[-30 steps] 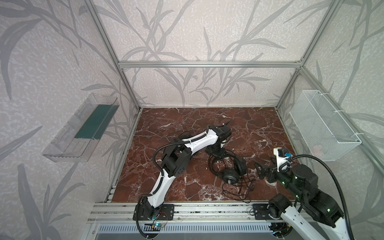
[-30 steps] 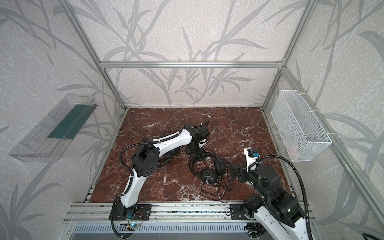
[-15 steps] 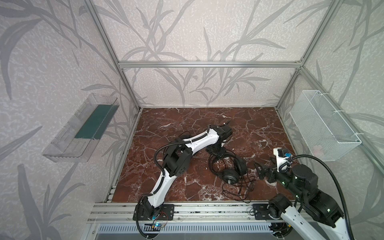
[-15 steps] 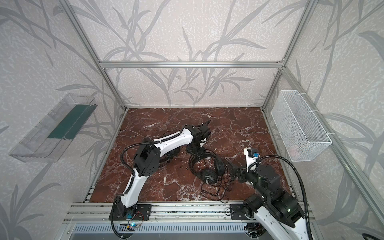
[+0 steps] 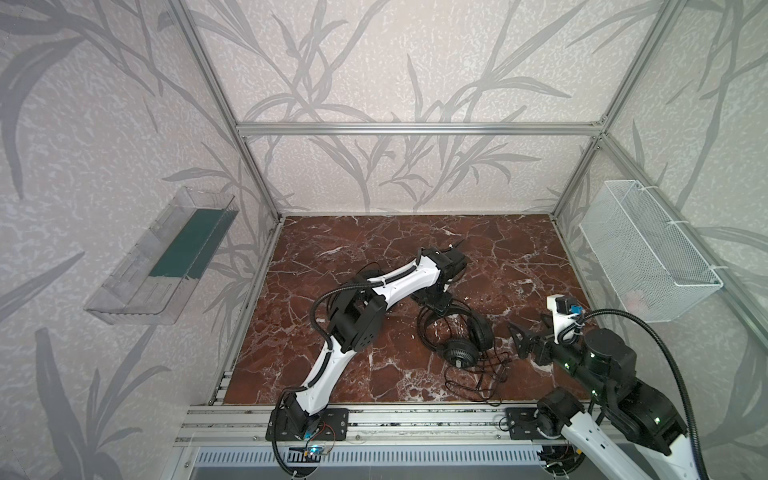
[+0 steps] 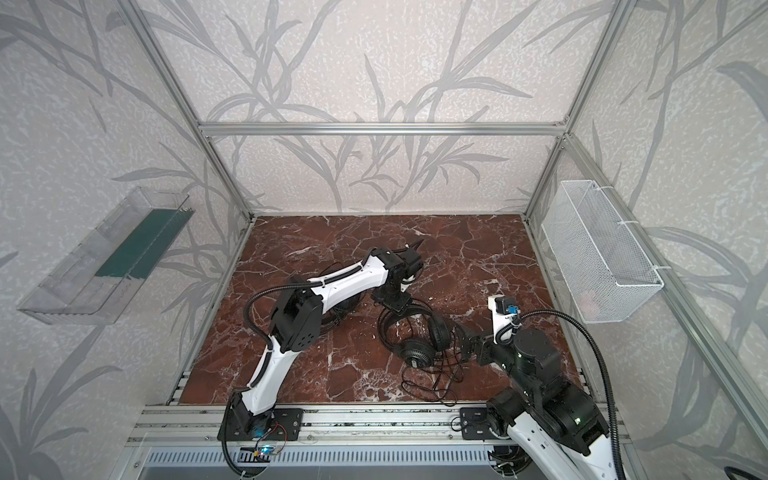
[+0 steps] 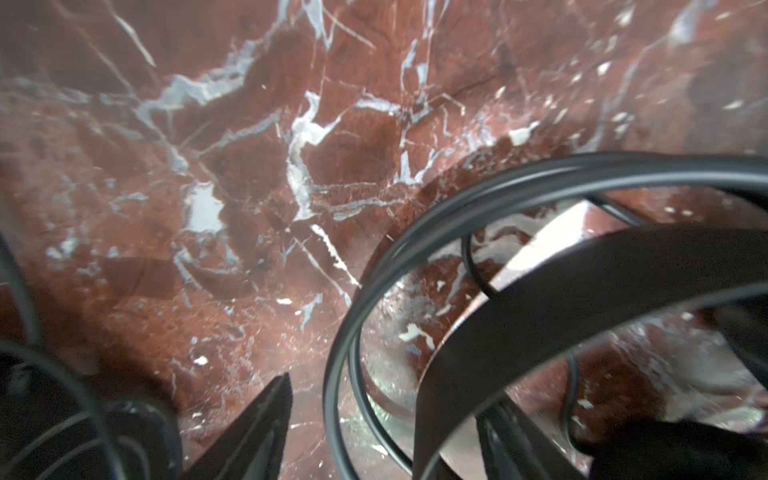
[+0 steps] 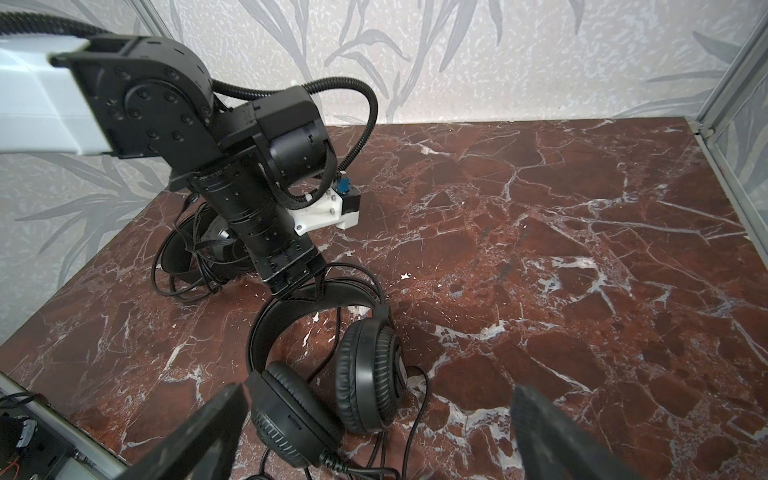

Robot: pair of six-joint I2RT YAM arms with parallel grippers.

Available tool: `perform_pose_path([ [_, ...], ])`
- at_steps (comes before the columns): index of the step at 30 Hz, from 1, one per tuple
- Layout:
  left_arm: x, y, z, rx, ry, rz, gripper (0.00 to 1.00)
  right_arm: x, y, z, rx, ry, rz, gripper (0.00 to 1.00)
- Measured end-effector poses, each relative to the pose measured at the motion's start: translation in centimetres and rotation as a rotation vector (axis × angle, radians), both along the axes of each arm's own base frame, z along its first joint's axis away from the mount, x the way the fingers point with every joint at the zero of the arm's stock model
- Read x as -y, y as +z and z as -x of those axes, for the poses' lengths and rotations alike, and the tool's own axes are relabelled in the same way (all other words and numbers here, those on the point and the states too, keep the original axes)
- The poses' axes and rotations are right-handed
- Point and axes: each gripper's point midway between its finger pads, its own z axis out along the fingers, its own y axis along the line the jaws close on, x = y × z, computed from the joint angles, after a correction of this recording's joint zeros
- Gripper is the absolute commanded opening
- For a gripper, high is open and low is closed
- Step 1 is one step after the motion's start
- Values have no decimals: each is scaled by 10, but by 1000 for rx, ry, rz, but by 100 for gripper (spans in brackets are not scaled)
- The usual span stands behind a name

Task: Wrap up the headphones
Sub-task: 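Grasp the headband of the second headphones with the left gripper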

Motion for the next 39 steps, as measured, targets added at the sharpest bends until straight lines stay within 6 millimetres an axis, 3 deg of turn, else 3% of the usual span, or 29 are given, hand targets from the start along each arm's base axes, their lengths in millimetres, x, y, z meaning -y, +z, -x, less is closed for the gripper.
perform_pose_path([
  [13,5,-15,-8,-10,-3,-13,45,0,1,-1,7,1,0,99],
  [18,3,-15,-9,-1,-6,-24,42,-1,0,-1,5,2,1,99],
  [23,-1,-13,-9,16,-5,-41,43,-1,-1,-1,3,5,1,99],
  [27,-10,-11,-12,36,4,-72,52,-2,-1,0,2,8,0,99],
  [34,-17,-7,-18,65,24,-86,57,-2,-1,0,1,11,-1,99],
  [39,-19,3,-19,88,35,-58,59,-2,-1,0,2,11,-1,99],
])
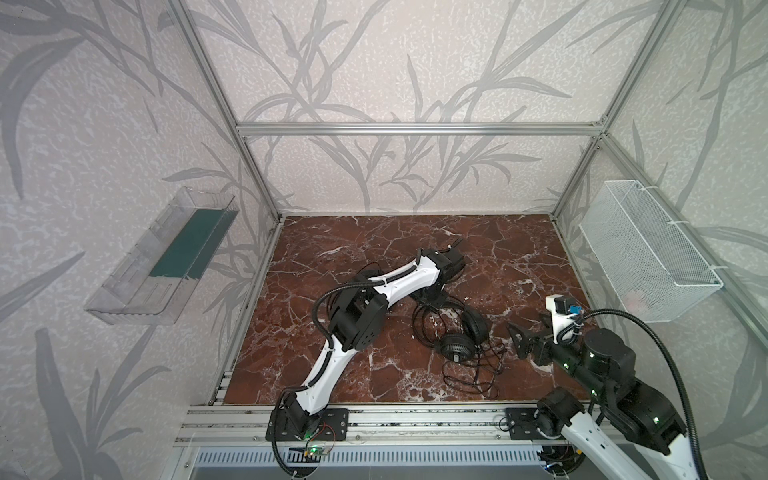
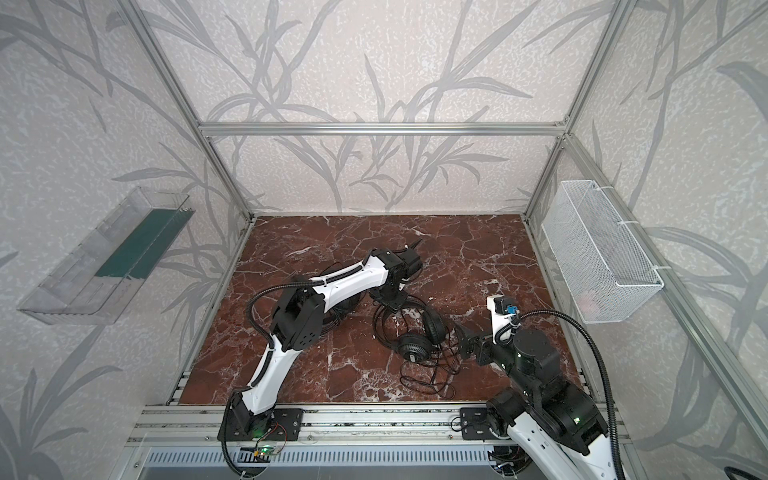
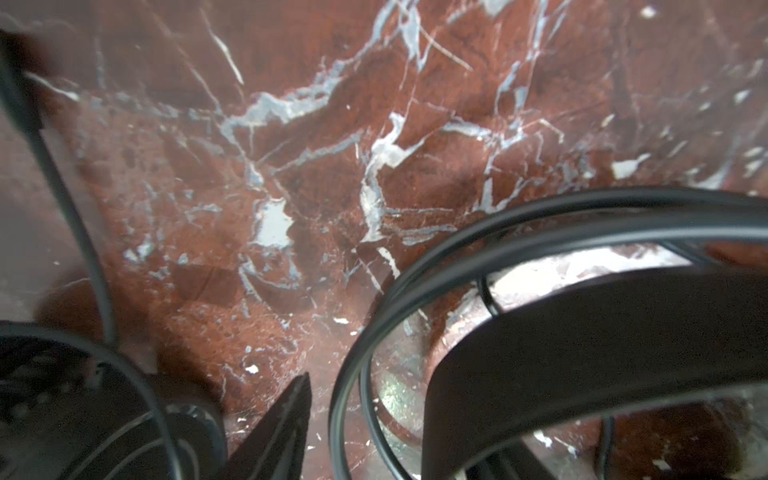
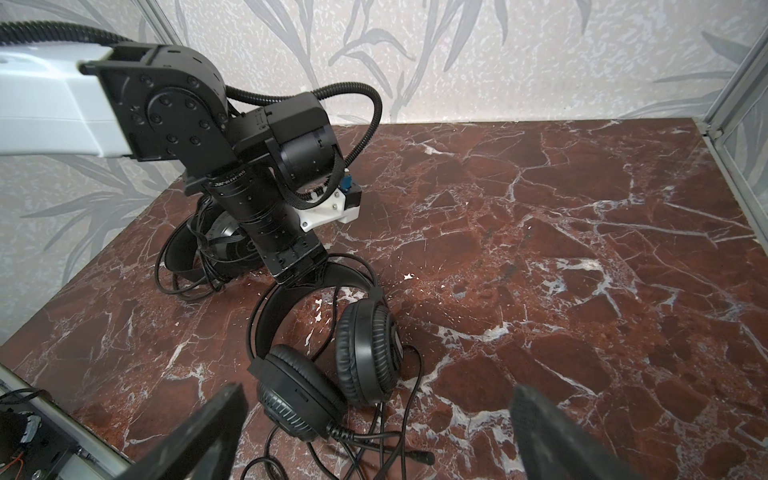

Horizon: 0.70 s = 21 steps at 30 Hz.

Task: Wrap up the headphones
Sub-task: 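Grasp the headband of the second headphones with the left gripper, then close the left gripper on the headband and start lifting the headphones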

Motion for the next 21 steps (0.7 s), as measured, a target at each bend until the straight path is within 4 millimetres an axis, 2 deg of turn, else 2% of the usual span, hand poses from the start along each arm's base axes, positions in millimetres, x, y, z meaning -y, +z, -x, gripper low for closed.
perform_pose_path([
  [5,-3,9,-6,32,9,7,59,0,0,0,0,0,0,99],
  [9,-7,1,-8,28,15,-16,59,0,0,0,0,0,0,99],
  [14,-9,-18,-12,-6,28,-33,55,0,0,0,0,0,0,99],
  [21,-16,-20,-20,-22,67,-16,48,0,0,0,1,1,1,99],
])
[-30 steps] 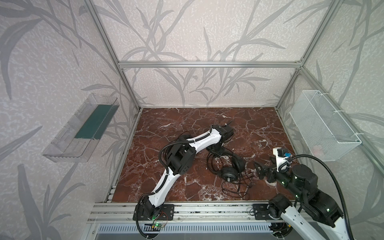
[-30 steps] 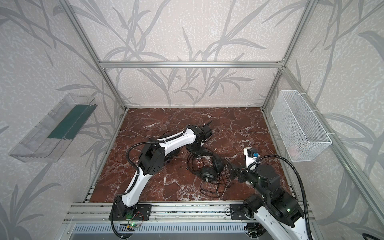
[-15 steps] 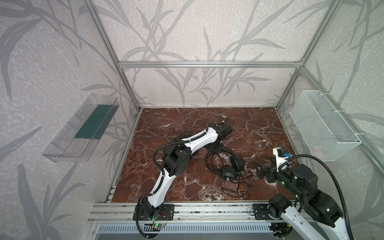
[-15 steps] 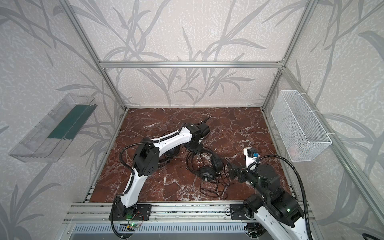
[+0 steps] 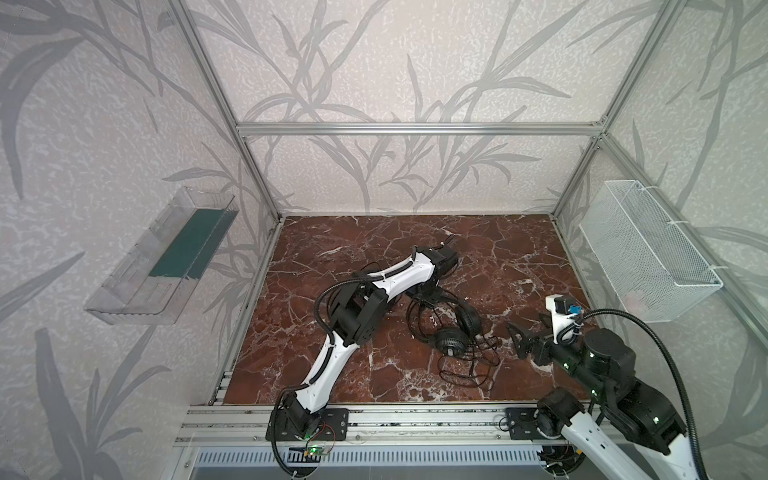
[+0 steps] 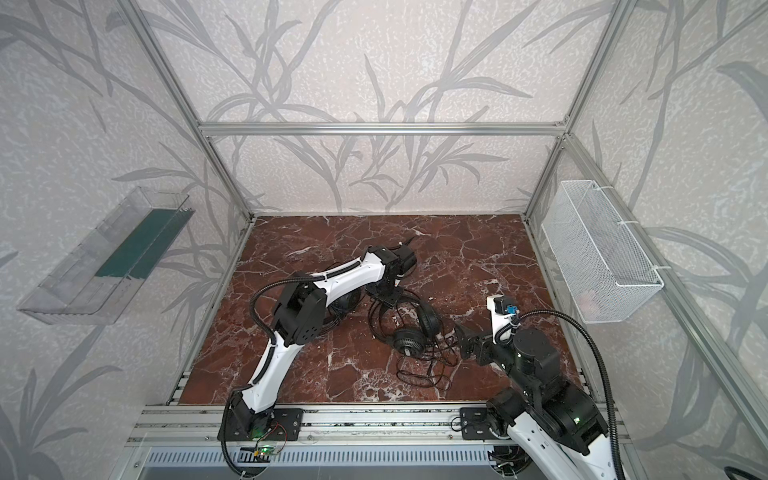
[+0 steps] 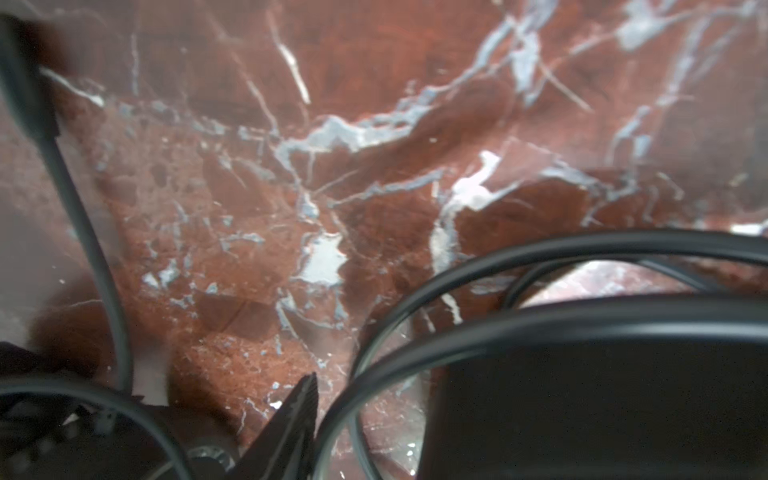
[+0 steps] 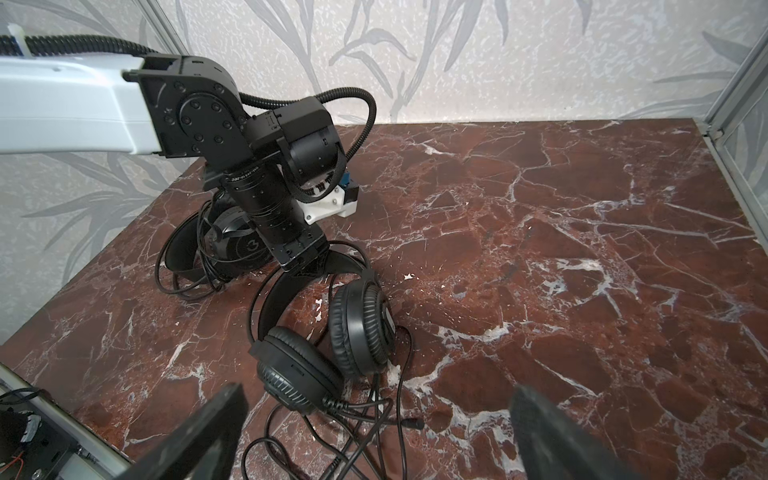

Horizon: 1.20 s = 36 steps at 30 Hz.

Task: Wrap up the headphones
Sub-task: 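Close the left gripper on the headband and start lifting the headphones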

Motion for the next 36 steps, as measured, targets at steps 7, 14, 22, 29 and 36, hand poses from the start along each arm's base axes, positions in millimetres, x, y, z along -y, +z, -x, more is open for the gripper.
perform_pose_path([
  [7,-2,-1,-2,1,13,-4,35,-1,0,0,1,7,-2,99],
  [14,-8,0,-3,7,32,-29,21,-2,-1,0,0,7,-2,99],
  [22,-15,6,10,-32,121,-6,0,-2,-1,0,0,7,-2,99],
  [29,-28,16,31,-45,245,42,0,-2,-1,0,0,8,-2,99],
  [36,-32,-2,46,-75,315,64,0,-2,-1,0,-1,10,-3,99],
])
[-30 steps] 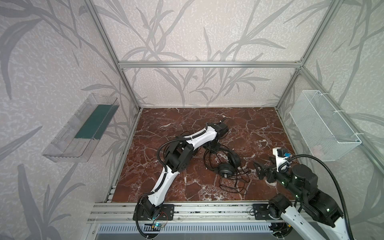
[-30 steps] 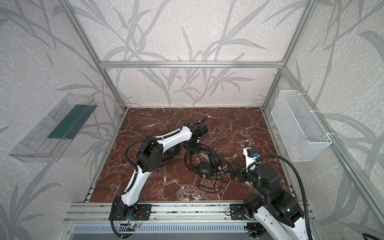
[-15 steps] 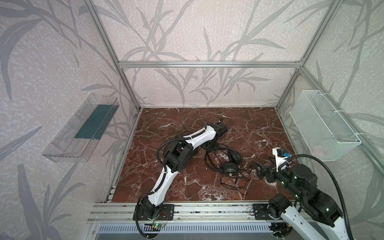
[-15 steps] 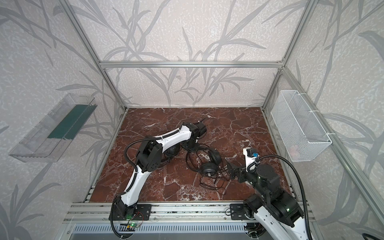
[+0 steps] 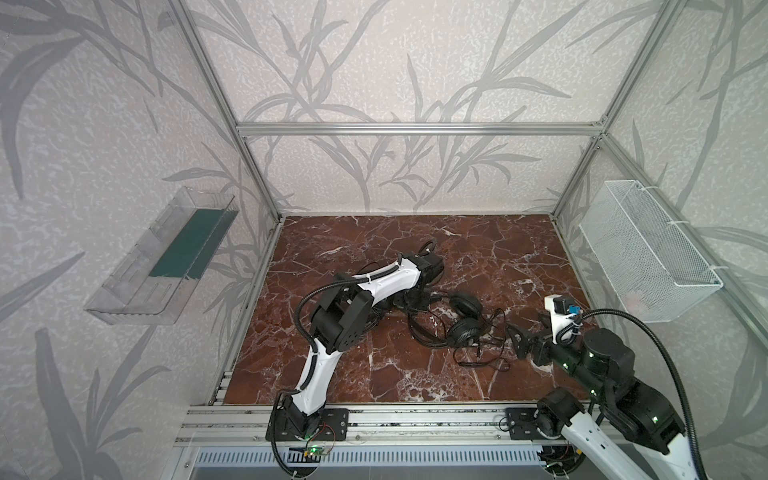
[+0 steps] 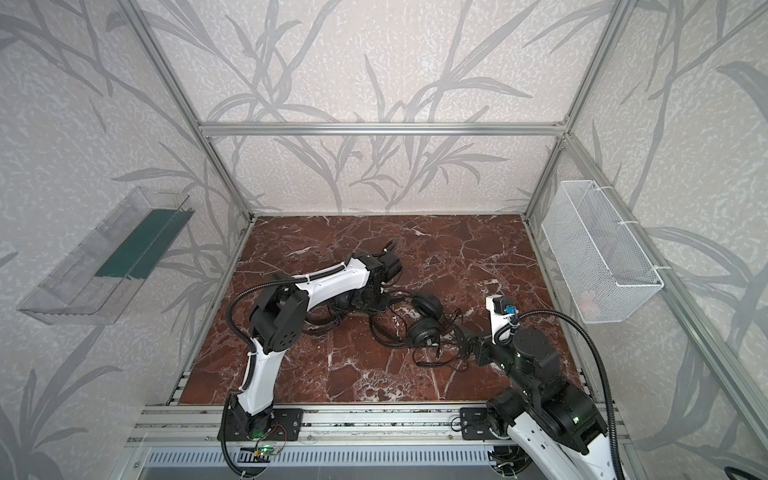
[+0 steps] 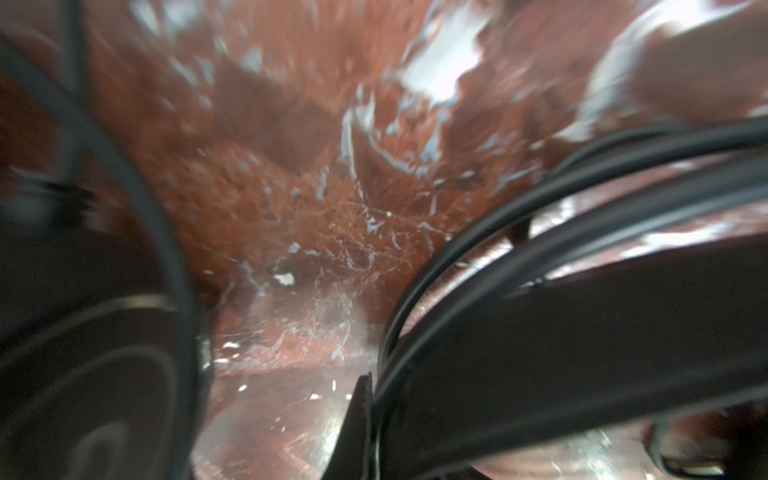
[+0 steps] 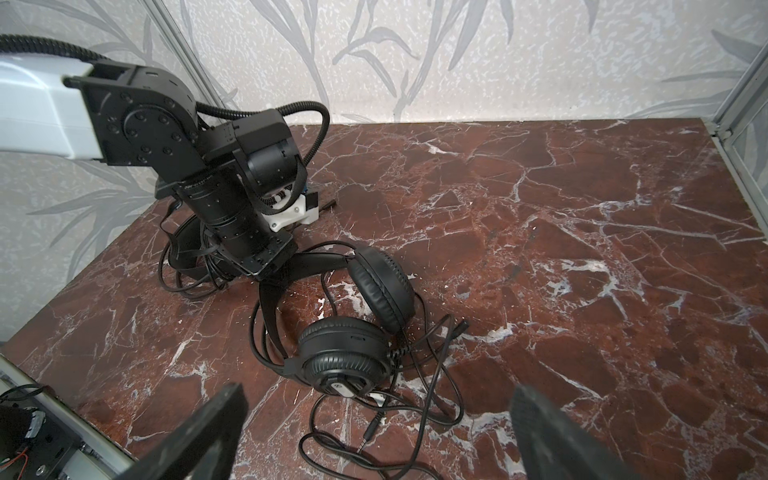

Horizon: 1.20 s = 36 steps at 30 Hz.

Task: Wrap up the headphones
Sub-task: 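Close the left gripper on the headband and start lifting the headphones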

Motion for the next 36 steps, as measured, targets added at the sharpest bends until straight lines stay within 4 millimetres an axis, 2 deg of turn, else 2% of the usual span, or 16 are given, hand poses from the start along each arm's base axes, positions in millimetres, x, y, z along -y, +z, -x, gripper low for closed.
perform_pose_path([
  [6,0,0,2,16,19,27,12,-1,0,0,-2,4,-1,99],
  [11,-3,-6,7,8,41,28,41,-1,0,0,-3,4,0,99],
  [13,-5,-10,10,-1,45,20,47,-1,0,0,-3,4,0,99],
  [19,-6,-9,12,-6,55,18,49,-1,-1,0,-7,4,2,99],
  [21,-7,-9,12,-7,55,17,56,-1,-1,0,-7,4,2,99],
  [23,-8,-10,12,-10,62,14,57,-1,-1,0,-7,4,2,99],
  [25,-9,-11,12,-13,65,18,52,-1,-1,0,-7,4,2,99],
  [36,-14,-10,12,-24,93,32,0,-1,-1,0,-7,4,2,99],
])
